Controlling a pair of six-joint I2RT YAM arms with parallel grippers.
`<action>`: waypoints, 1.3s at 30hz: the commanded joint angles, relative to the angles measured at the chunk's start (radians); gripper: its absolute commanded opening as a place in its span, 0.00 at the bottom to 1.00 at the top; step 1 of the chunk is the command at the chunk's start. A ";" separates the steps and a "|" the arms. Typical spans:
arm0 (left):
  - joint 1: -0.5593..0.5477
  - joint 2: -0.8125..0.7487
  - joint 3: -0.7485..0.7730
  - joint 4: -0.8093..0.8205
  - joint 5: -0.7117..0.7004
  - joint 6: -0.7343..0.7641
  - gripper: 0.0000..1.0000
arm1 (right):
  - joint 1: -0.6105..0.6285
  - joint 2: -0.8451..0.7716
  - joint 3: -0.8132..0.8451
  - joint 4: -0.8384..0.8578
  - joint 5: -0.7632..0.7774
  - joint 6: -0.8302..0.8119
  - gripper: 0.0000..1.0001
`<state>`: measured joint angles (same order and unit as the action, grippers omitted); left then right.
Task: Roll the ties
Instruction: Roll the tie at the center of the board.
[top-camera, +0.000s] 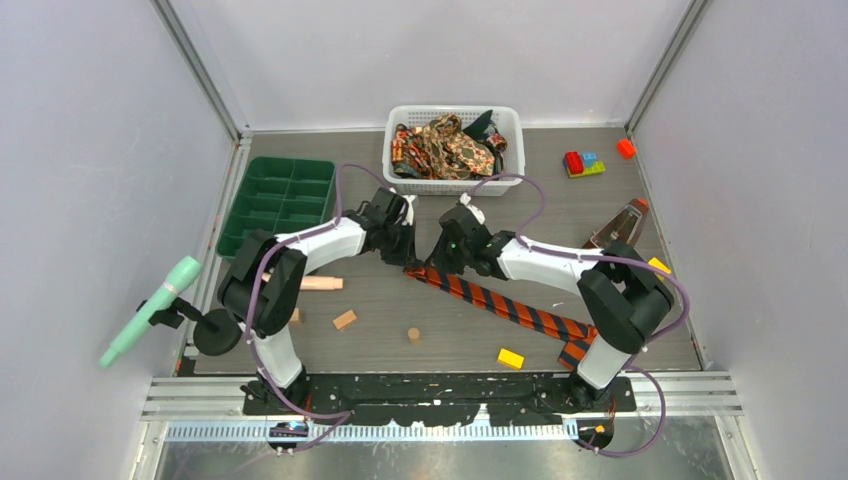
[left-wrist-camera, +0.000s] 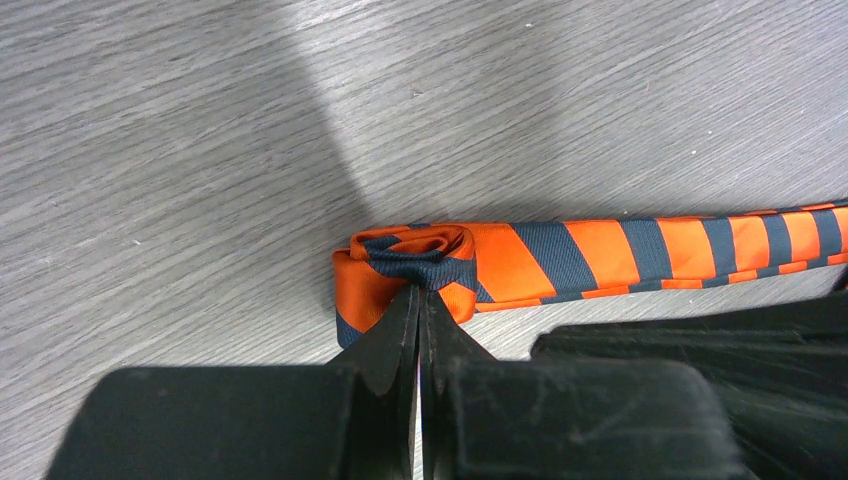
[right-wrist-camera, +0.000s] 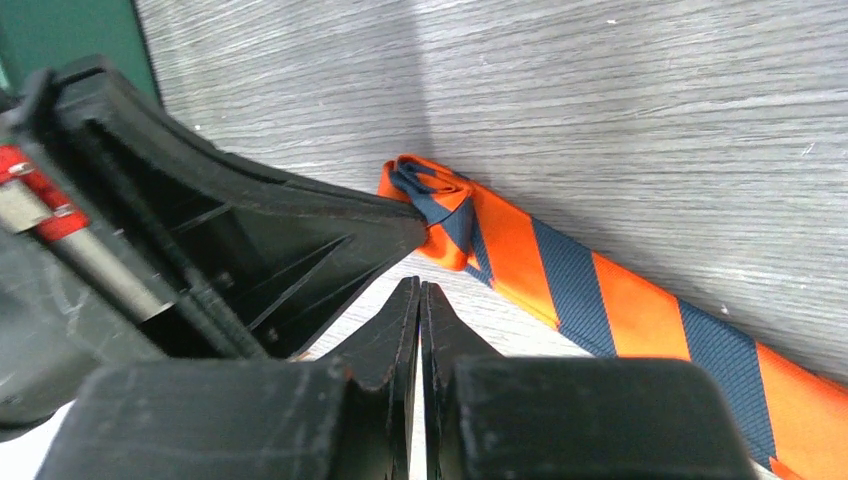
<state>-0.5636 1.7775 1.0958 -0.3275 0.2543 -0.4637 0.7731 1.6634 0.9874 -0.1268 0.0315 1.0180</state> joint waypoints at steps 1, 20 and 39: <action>-0.004 -0.001 0.017 -0.016 -0.007 0.014 0.00 | 0.006 0.053 0.032 0.027 0.003 -0.013 0.09; -0.003 -0.014 -0.004 -0.016 -0.015 0.024 0.00 | 0.006 0.066 0.025 0.055 0.016 -0.008 0.10; -0.004 -0.023 -0.009 -0.021 -0.020 0.028 0.00 | 0.006 0.100 0.092 0.033 0.020 -0.019 0.10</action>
<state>-0.5636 1.7771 1.0958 -0.3283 0.2535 -0.4591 0.7731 1.7584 1.0420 -0.1059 0.0292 1.0035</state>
